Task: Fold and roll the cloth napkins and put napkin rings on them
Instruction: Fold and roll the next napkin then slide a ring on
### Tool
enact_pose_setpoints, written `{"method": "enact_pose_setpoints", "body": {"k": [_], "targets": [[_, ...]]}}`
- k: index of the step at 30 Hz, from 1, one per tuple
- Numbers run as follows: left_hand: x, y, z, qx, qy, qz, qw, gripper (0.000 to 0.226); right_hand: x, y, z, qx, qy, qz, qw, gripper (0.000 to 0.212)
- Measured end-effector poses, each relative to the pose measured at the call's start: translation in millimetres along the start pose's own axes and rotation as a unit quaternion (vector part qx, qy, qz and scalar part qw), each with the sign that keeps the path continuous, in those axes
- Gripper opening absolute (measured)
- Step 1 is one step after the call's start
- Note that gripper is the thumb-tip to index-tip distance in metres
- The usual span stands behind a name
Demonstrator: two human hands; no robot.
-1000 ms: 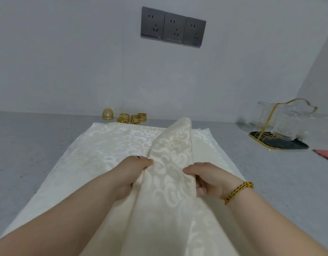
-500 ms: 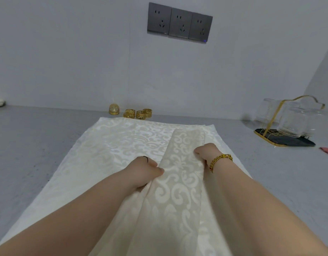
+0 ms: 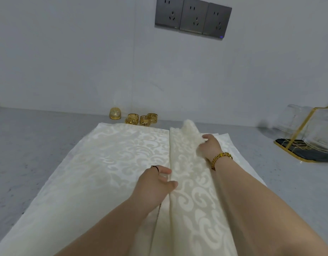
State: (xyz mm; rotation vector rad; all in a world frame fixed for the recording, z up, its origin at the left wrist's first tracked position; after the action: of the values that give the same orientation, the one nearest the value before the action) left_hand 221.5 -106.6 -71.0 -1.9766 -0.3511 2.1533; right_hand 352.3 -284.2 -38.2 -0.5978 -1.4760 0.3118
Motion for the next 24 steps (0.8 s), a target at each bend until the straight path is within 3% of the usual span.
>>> {"method": "enact_pose_setpoints", "body": {"k": [4,6,8,9,12,14,24], "targets": [[3.7,-1.0,-1.9,-0.009,0.006,0.010,1.000,0.016,-5.0,3.0,-3.2,-0.029,-0.011,0.116,0.993,0.052],[4.7,-2.1,-1.5,-0.017,0.005,0.011,1.000,0.014,11.3,-2.8,-0.1,-0.089,-0.057,0.231,0.967,0.042],[5.4,-2.8,-1.7,-0.023,0.004,0.006,1.000,0.018,31.1,-0.1,3.2,-0.116,-0.110,0.248,0.955,0.023],[5.8,-3.5,-2.4,-0.026,0.004,0.002,1.000,0.020,38.8,10.1,3.8,-0.089,-0.126,0.246,0.957,0.020],[4.5,-4.4,-3.7,-0.035,0.006,-0.011,0.999,0.024,44.6,56.8,7.7,0.059,-0.127,0.333,0.932,0.042],[4.0,-4.7,-3.6,-0.036,0.007,-0.027,0.999,0.026,41.0,73.2,7.8,0.097,-0.115,0.382,0.912,0.041],[9.1,-0.6,-5.5,-0.010,-0.013,-0.008,1.000,0.022,52.7,72.4,-4.1,0.079,-0.139,0.315,0.936,0.025]]}}
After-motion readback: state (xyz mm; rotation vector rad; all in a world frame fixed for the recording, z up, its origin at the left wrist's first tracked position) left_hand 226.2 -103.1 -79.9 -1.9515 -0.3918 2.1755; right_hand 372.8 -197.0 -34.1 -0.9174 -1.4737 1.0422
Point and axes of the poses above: each hand's wrist, its own z-axis away from the middle knuckle, its own y-axis out of the palm, x = y × z, the point moved 9 cm from there along -z, towards the middle knuckle
